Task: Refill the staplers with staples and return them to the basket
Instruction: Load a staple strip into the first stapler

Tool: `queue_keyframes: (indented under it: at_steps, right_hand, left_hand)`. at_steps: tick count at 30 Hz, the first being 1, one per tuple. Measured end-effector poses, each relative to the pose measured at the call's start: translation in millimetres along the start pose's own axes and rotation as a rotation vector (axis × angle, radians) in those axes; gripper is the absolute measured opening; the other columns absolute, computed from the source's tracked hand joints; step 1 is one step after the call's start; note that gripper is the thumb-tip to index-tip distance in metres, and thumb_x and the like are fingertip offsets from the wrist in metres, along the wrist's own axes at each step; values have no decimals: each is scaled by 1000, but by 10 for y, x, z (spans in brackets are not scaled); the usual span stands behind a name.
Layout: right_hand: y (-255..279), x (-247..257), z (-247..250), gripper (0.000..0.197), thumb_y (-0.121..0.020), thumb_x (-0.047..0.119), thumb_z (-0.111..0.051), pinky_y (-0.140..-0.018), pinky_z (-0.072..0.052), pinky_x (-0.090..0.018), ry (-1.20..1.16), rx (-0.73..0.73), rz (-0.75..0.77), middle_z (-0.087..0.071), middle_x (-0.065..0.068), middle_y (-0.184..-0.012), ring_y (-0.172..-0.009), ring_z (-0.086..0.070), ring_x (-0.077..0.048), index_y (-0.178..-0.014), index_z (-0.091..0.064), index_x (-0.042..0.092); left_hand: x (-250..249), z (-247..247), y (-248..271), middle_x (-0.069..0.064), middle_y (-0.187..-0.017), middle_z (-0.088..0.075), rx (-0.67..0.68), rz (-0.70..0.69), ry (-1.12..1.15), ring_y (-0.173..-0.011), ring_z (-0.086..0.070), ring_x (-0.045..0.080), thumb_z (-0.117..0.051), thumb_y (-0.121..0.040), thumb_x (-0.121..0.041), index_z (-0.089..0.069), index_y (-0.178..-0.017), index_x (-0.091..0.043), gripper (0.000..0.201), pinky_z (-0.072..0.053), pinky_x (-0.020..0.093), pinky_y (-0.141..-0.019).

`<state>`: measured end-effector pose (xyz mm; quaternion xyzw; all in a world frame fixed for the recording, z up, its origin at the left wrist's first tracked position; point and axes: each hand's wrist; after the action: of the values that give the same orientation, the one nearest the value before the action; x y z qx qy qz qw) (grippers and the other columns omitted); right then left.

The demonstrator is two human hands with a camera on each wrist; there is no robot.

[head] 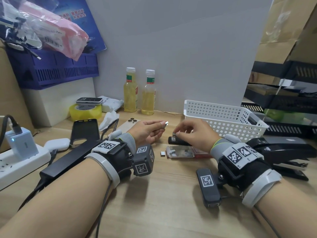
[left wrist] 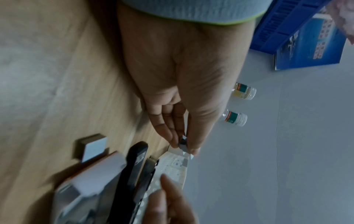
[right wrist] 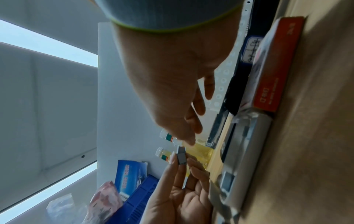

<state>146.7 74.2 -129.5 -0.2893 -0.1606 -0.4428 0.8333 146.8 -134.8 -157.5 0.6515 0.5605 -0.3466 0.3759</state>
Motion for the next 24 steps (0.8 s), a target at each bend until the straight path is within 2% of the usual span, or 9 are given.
queue_keyframes:
  at_steps: [2,4,6,9,13,16,19,21,24]
  right_hand:
    - [31,112,-33,6,-81,24,-74,-76,-54,-33,-38,148,47,-72,5,-77,-75,-64,-15,-85,-78,25]
    - [46,204,-79,11,-78,31,-77,-74,-52,-28,42,258,69,-68,6,-81,-74,-61,-10,-88,-79,26]
    - [49,262,-145,17,-76,37,-78,-78,-51,-27,153,298,87,-66,3,-89,-82,-61,-10,-91,-79,29]
    - [51,279,-243,16,-75,36,-78,-83,-53,-31,182,313,100,-65,0,-89,-86,-62,-13,-89,-79,29]
    - [29,259,-241,10,-79,29,-77,-76,-49,-26,90,218,113,-60,8,-80,-77,-57,-9,-87,-79,24]
    - [-18,189,-130,4,-82,20,-77,-75,-51,-20,-138,80,58,-69,12,-76,-72,-62,-5,-86,-76,19]
    - [-66,16,-35,7,-81,12,-79,-80,-58,-27,-358,-32,-31,-75,-1,-82,-78,-70,-11,-86,-73,11]
    - [-68,-95,-6,8,-82,11,-78,-77,-58,-33,-423,-95,-102,-74,-7,-83,-77,-69,-16,-87,-72,11]
    - [-66,-189,9,9,-87,10,-73,-68,-57,-25,-484,-124,-193,-73,-11,-85,-77,-70,-17,-95,-72,14]
  left_hand:
    - [-22,47,-13,12,-87,-72,-27,-23,16,-79,-67,17,-69,-85,-1,-72,-101,2,16,-58,21,-67]
    - [-23,69,-28,11,-88,-71,-39,-41,21,-80,-66,17,-69,-85,-1,-70,-103,3,19,-58,21,-68]
    - [-17,71,-34,11,-88,-71,-34,-49,15,-80,-66,18,-68,-86,0,-71,-101,3,16,-58,21,-69]
    - [-7,65,-45,11,-87,-72,-29,-51,10,-77,-68,17,-66,-88,1,-71,-99,2,12,-58,21,-66]
    - [-1,65,-44,11,-84,-72,-18,-56,13,-76,-67,17,-65,-89,2,-71,-95,1,9,-58,20,-66]
    - [3,60,-44,11,-83,-72,-15,-54,-5,-75,-67,17,-65,-88,2,-71,-96,1,10,-58,21,-67]
    - [-4,53,-40,12,-82,-73,-7,-31,-41,-76,-68,18,-68,-86,1,-73,-94,0,9,-59,23,-69]
    - [-3,40,-36,11,-83,-73,5,-22,-64,-76,-68,18,-68,-86,1,-73,-93,0,8,-59,23,-71]
    - [3,34,-36,11,-85,-73,13,-23,-79,-77,-67,18,-69,-86,0,-74,-92,-1,8,-59,23,-74]
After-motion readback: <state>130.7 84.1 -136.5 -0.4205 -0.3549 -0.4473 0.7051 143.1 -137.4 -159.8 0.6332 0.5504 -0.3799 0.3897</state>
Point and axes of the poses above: each hand's wrist, its own y-axis away from the middle knuckle, its own z-axis out of the back of the hand, x = y × z
